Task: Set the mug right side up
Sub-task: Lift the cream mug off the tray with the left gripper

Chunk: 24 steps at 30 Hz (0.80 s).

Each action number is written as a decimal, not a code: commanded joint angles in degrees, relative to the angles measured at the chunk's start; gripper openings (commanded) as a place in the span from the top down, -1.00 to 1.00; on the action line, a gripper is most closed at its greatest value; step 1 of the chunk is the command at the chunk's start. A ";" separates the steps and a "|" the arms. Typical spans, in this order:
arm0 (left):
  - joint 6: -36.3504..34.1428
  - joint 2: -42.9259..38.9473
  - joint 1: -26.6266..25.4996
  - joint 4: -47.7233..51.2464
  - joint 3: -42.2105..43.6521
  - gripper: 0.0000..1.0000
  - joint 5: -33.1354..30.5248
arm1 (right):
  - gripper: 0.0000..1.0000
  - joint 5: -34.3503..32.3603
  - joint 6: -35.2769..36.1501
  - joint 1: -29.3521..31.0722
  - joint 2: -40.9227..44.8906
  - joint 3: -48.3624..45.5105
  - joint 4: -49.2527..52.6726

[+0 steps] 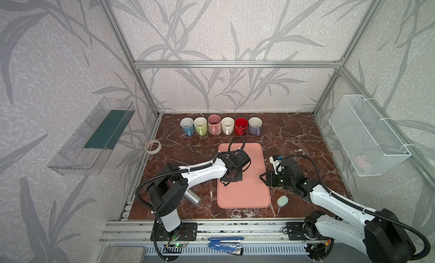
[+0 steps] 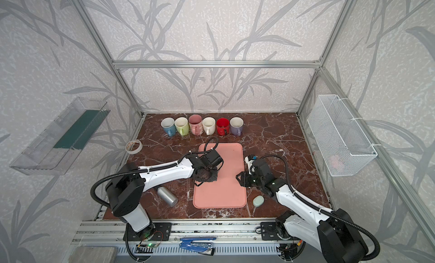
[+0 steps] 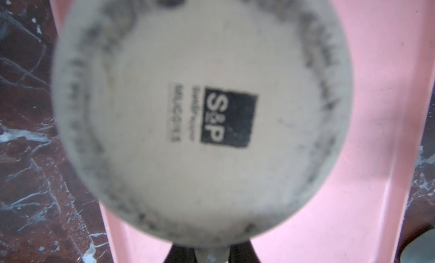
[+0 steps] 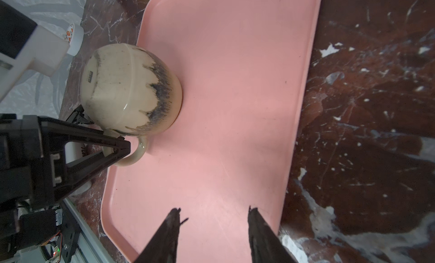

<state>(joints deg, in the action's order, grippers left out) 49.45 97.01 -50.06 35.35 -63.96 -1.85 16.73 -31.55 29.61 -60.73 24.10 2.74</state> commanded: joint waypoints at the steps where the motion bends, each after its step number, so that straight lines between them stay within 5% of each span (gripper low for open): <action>1: -1.02 -3.34 1.41 -5.11 3.47 1.00 4.08 | 0.04 2.25 0.95 -0.23 0.24 -0.71 -2.08; 24: 4.02 -18.85 10.90 -44.31 26.13 1.00 20.52 | -0.02 9.66 -1.42 -0.21 3.98 -4.26 -11.73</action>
<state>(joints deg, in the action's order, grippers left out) 52.18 80.66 -39.66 1.15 -38.59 15.79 23.97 -31.92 29.61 -57.54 20.69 -4.47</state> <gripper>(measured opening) 0.148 0.499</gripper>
